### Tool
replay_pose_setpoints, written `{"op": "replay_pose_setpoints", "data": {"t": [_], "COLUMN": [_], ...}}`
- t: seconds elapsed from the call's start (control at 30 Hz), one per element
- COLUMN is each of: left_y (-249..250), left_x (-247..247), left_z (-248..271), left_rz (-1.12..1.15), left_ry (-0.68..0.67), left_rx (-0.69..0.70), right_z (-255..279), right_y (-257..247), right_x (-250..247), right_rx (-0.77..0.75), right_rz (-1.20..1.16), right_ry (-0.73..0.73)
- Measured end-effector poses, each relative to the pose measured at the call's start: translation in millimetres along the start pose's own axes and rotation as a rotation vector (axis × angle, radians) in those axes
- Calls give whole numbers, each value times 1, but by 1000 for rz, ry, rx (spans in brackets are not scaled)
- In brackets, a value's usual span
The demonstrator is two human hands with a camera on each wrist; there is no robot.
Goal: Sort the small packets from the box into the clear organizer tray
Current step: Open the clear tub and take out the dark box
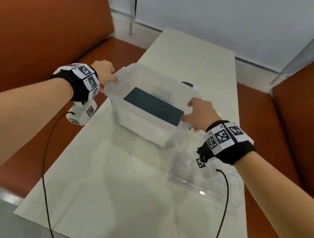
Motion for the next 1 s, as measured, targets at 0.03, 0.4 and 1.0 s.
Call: {"op": "replay_pose_setpoints", "data": {"t": [0.03,0.4,1.0], "left_y": [-4,-18,3], "left_x": [1,2,-11], "left_z": [-2,-14,-37], "left_rz": [44,105,132], "left_ry": [-14,-72,-168], "left_rx": [1,12,78], "right_z": [-1,-31,-89], "right_y": [-1,-17,-45], "right_x": [1,-16,42], "right_rx": [18,154,264], "right_rz": [35,228,308], "right_ry": [14,0,-456]}}
Point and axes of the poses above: each hand's wrist, its own z-axis away from the middle knuckle, its own x-axis out of the palm, y = z × x, the point moved 7 cm from there along -z, towards the middle knuckle, and after that the axes turned 4 degrees about z, right-handed, at the moved point
